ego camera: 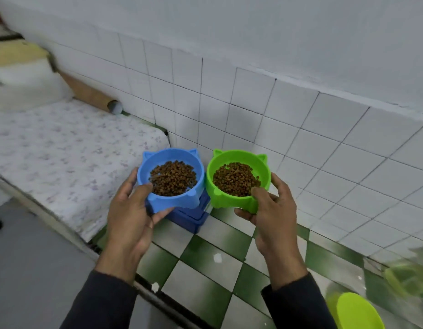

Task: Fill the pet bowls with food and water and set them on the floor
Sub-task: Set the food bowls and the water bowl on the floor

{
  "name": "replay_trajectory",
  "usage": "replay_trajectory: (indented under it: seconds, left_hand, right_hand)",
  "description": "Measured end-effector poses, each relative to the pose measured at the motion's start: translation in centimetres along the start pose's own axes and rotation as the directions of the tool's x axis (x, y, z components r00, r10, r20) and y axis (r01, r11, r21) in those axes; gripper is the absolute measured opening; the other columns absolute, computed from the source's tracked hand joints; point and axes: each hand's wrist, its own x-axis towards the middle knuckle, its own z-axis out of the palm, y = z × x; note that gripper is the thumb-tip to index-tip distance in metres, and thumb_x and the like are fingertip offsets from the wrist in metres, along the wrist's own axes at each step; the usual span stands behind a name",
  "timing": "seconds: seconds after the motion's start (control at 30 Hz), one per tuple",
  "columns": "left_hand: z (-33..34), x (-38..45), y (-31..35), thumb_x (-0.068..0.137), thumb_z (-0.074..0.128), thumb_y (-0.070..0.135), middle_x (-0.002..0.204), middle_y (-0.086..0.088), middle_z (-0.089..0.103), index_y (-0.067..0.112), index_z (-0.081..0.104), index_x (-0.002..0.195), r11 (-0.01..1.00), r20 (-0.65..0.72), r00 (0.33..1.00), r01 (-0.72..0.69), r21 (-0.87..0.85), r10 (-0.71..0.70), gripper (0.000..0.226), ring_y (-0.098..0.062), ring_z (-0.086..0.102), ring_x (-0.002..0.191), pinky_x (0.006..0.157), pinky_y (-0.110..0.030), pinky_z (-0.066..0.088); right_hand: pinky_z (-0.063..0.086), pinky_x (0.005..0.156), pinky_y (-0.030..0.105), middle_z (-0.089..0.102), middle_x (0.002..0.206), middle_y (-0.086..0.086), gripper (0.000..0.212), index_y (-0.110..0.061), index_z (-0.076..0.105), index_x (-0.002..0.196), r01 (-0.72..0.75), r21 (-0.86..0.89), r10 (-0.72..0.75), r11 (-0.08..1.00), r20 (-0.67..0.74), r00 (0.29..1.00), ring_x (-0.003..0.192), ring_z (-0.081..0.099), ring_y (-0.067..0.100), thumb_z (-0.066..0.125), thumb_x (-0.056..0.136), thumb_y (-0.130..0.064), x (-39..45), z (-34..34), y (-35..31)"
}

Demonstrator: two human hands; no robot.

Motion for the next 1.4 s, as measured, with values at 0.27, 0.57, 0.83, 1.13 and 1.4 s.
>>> replay_trajectory:
  seconds: [0.27,0.57,0.83,1.13,1.4]
  left_hand:
    - [-9.2,2.2,7.3,0.099,0.062,0.01,0.121,0.0,0.076,0.031,0.06,0.142,0.995,-0.118,0.99,-0.087,-0.039,0.082,0.048,-0.026,0.075,0.106,0.071,-0.043,0.063]
    - [-21.5,4.4,15.6,0.101,0.059,0.012,0.122,0.004,0.075,0.035,0.06,0.142,0.978,-0.264,0.945,-0.208,-0.02,0.196,0.046,-0.023,0.075,0.107,0.075,-0.044,0.063]
    - [-31.4,5.6,21.0,0.101,0.057,0.01,0.123,0.0,0.075,0.035,0.065,0.135,0.962,-0.411,0.876,-0.273,0.009,0.252,0.043,-0.025,0.074,0.109,0.083,-0.052,0.062]
    - [-41.0,7.0,25.4,0.1,0.056,0.01,0.123,0.001,0.074,0.041,0.07,0.126,0.939,-0.576,0.765,-0.344,0.013,0.289,0.043,-0.025,0.074,0.105,0.075,-0.045,0.062]
    - [-48.6,10.8,29.9,0.099,0.058,0.011,0.112,0.003,0.078,0.037,0.065,0.134,0.909,-0.722,0.619,-0.415,0.032,0.308,0.044,-0.024,0.077,0.093,0.066,-0.038,0.061]
  right_hand:
    - [0.061,0.057,0.039,0.071,0.104,0.009,0.041,-0.034,0.063,0.124,0.003,-0.033,0.002,0.999,0.166,0.986,0.083,0.075,0.022,0.063,0.093,-0.006,-2.7,11.7,1.4]
    - [0.061,0.058,0.039,0.068,0.111,0.007,0.045,-0.031,0.058,0.134,-0.044,-0.04,0.055,0.998,0.346,0.936,0.088,0.074,0.026,0.063,0.095,-0.009,-7.1,26.5,5.3]
    - [0.062,0.059,0.041,0.067,0.108,0.012,0.044,-0.031,0.06,0.13,-0.075,-0.08,0.104,0.994,0.486,0.868,0.079,0.075,0.021,0.064,0.093,-0.008,-11.1,37.8,10.1]
    - [0.062,0.062,0.045,0.067,0.109,0.014,0.051,-0.028,0.058,0.133,-0.126,-0.144,0.189,0.981,0.621,0.76,0.088,0.074,0.024,0.064,0.089,-0.004,-14.6,49.8,14.7]
    - [0.061,0.059,0.041,0.068,0.112,0.014,0.049,-0.027,0.058,0.131,-0.167,-0.225,0.279,0.96,0.715,0.641,0.093,0.074,0.031,0.063,0.09,-0.002,-16.7,62.5,18.4]
